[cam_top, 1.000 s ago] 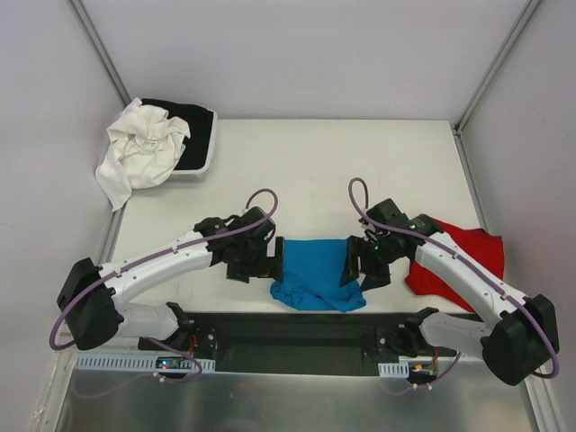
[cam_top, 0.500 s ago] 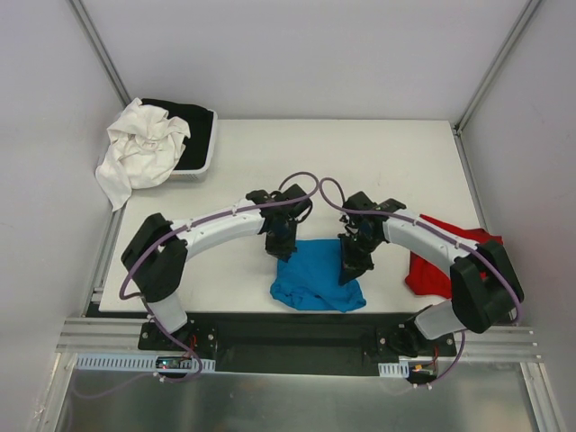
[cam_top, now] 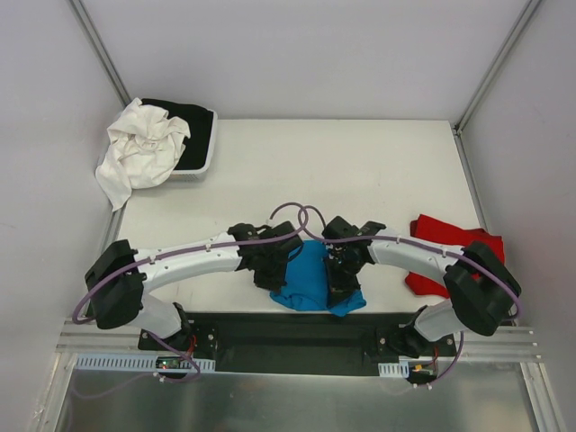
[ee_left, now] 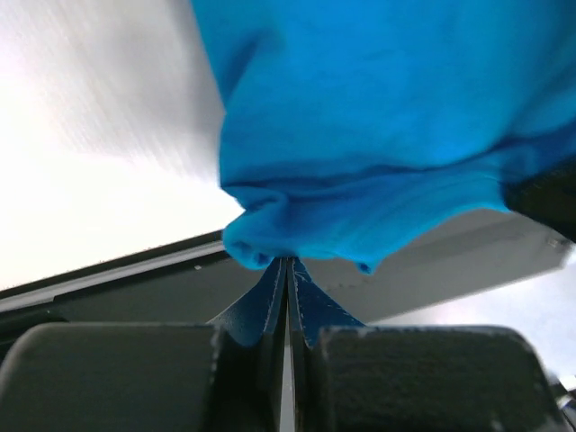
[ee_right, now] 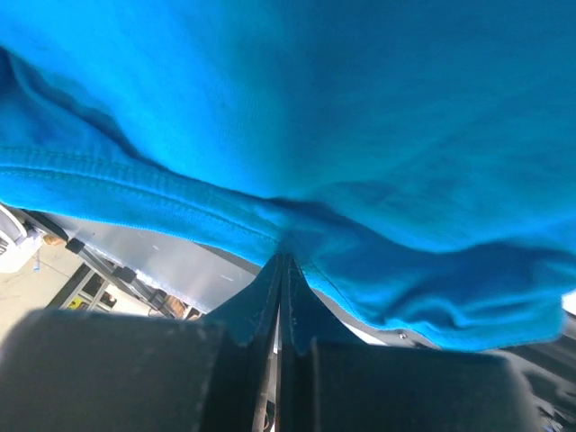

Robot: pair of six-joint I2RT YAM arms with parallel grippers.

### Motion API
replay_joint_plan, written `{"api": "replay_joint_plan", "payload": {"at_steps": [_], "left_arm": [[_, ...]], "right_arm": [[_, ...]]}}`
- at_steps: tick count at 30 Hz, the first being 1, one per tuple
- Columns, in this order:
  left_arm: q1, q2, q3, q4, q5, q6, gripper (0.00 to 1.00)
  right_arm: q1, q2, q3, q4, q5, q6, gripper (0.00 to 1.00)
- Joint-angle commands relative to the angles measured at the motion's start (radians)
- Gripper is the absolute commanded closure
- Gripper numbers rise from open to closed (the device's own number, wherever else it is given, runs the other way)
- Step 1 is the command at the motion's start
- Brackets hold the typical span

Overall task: Fold and stack the t-shirts
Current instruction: Fold the tshirt

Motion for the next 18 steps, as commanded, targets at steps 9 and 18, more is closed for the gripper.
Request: {"api": "replay_joint_plan", "payload": {"at_steps": [9,18], "left_arm": [[-0.076,0.071,-0.095,0.13,0.04,-0.052,1.0],[-0.073,0.032,0.122,-0.037,-0.012,0.014,1.0]], "right_arm": [[0.094,-0.054,-0.11,0.128,0.015,0.161,0.99],[0.085,-0.079,0.099,-0.095,0.106,0.077,0.99]]}}
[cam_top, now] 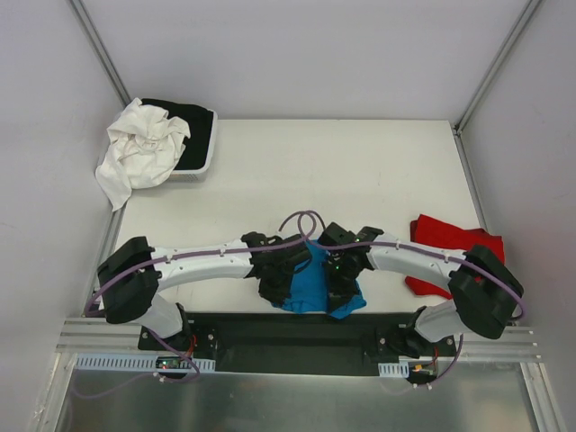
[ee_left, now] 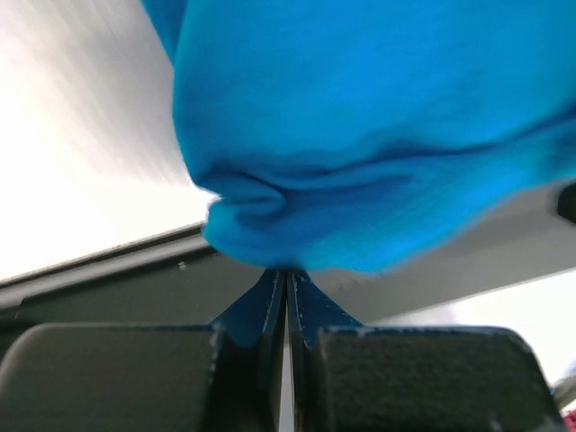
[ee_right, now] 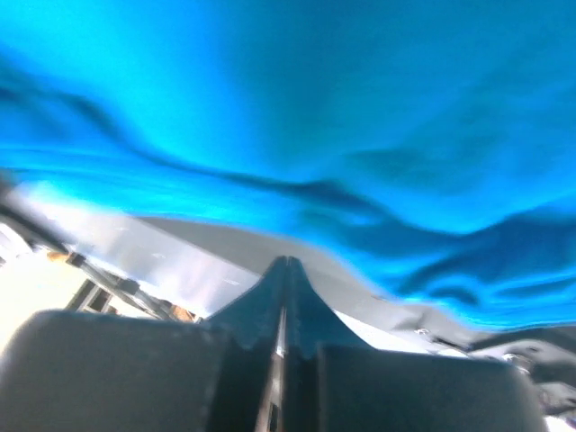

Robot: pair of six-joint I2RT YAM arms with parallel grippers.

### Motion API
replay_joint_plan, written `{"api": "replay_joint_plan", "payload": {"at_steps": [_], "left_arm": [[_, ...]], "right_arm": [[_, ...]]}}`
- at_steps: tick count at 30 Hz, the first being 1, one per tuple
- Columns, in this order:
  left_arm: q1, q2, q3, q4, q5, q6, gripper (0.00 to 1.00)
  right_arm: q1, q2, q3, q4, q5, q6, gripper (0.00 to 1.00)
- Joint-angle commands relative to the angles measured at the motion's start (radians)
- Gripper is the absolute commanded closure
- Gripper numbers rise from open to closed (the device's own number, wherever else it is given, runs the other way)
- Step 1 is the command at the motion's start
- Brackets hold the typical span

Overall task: Fold and stack the t-shirts
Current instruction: Fold the tshirt

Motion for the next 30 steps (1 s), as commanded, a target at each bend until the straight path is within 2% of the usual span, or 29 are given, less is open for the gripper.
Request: {"api": "replay_joint_plan", "payload": {"at_steps": [1,2,5,7,13,18,27,28,29,30], "left_arm": [[0.007,-0.015,0.251,-0.146,-0.056,0.064,1.0],[0.005,-0.008,0.335,-0.187,-0.06,0.075,1.0],[0.008,0.009,0.455,-0.24,-0.121,0.112,1.0],[0.025,0.037,0.473,-0.243,-0.145,0.125,1.0],[0.033,0.117,0.359,-0.146,-0.162,0.156,1.0],[0.045,0.181,0.289,-0.039,-0.113,0.171,1.0],[0.09,0.233,0.219,0.036,-0.026,0.173,1.0],[0.093,0.224,0.243,0.035,-0.033,0.182,1.0],[0.097,0.21,0.259,0.015,-0.041,0.187,1.0],[0.102,0.18,0.28,-0.006,-0.05,0.185,1.0]], "right_arm": [[-0.008,-0.062,0.17,-0.138,0.073,-0.051,0.99],[-0.019,-0.065,0.21,-0.168,0.078,-0.06,0.99],[-0.052,-0.076,0.25,-0.212,0.111,-0.074,0.99],[-0.078,-0.076,0.244,-0.218,0.125,-0.084,0.99],[-0.175,-0.024,0.18,-0.151,0.104,-0.152,0.99],[-0.237,0.065,0.173,-0.111,0.095,-0.222,0.99],[-0.292,0.16,0.166,-0.057,0.039,-0.273,0.98],[-0.31,0.135,0.173,-0.072,0.038,-0.276,0.91],[-0.321,0.115,0.19,-0.083,0.038,-0.284,0.68],[-0.333,0.092,0.199,-0.095,0.042,-0.287,0.54]]}}
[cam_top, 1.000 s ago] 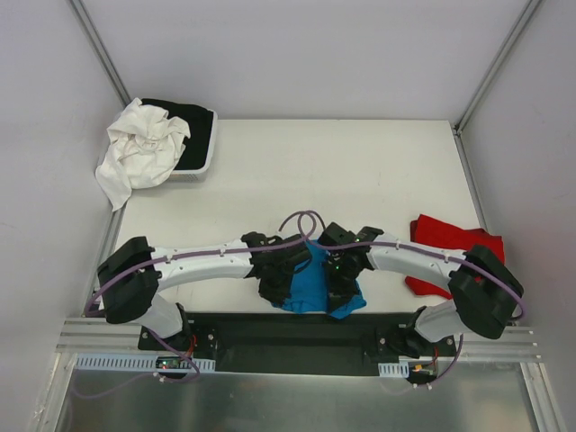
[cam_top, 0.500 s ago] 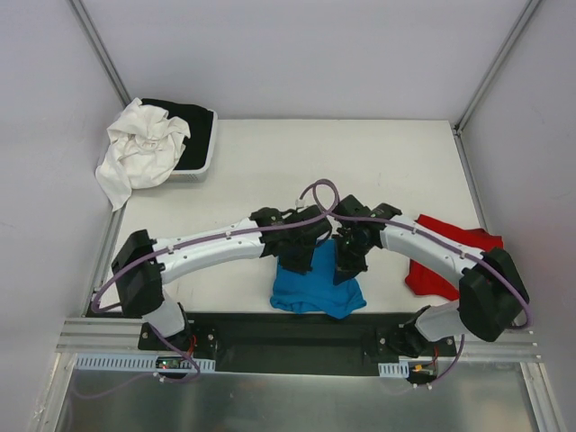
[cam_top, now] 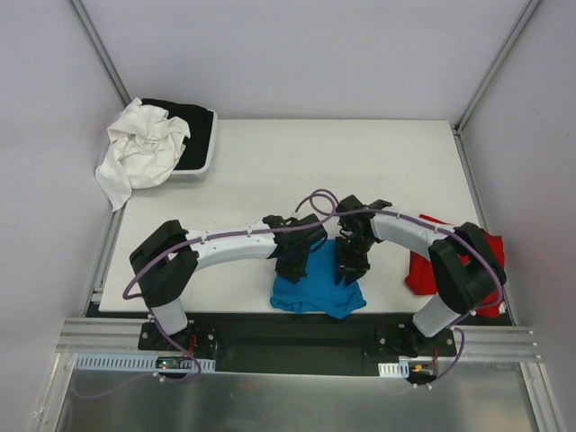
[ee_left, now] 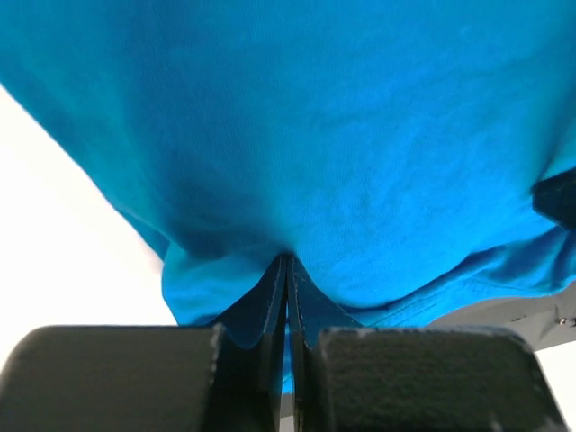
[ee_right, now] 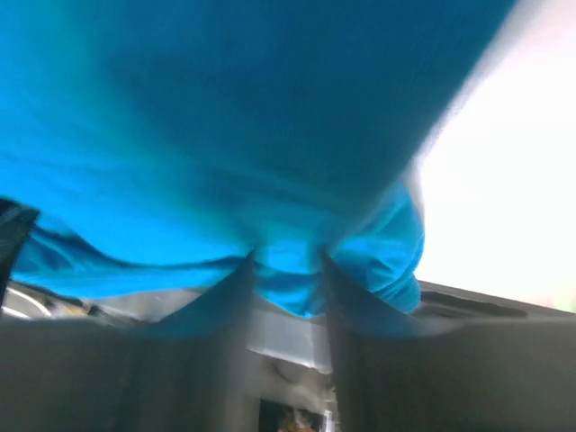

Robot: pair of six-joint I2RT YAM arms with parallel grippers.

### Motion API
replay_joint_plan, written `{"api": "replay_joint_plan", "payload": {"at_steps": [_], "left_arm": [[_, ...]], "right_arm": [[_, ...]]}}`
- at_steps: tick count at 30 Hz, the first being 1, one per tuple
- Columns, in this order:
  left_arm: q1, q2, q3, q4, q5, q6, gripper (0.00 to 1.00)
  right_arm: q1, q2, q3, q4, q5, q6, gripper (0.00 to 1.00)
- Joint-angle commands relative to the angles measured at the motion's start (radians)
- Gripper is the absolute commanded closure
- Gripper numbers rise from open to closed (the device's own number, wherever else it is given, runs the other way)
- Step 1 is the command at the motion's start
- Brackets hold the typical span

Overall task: Fold and stack the t-shirts
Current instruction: Fold the tshirt

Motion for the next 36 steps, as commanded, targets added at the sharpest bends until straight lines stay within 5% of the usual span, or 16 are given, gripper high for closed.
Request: {"api": "replay_joint_plan", "payload": {"at_steps": [1,4,6,8,18,23,33,36], "left_arm": [[0.028,-0.06,0.098,-0.055,0.011,0.037,0.96],[0.056,-0.132,0.17,-0.131,-0.007,0.016,0.55],[0.073,-0.185,0.166,-0.158,-0.058,0.004,0.21],[0.111,-0.221,0.131,-0.163,-0.079,-0.007,0.1],[0.176,-0.229,-0.191,-0.007,-0.025,0.014,0.12],[0.192,-0.184,-0.236,0.113,0.043,0.005,0.11],[0.245,-0.085,-0.253,0.415,0.2,-0.039,0.13],[0.251,-0.109,-0.247,0.414,0.216,-0.046,0.14]], "right_arm": [[-0.07,-0.127,0.053,-0.034,-0.023,-0.061,0.29],[-0.133,-0.195,0.083,-0.077,-0.039,-0.079,0.0],[-0.165,-0.249,0.074,-0.082,-0.064,-0.113,0.0],[-0.208,-0.269,0.056,-0.074,-0.07,-0.141,0.0],[-0.395,-0.197,-0.098,0.102,-0.212,-0.273,0.0],[-0.402,-0.149,-0.139,0.19,-0.236,-0.206,0.0],[-0.402,-0.019,-0.266,0.634,-0.391,-0.06,0.0],[-0.402,-0.016,-0.266,0.619,-0.382,-0.057,0.0]]}}
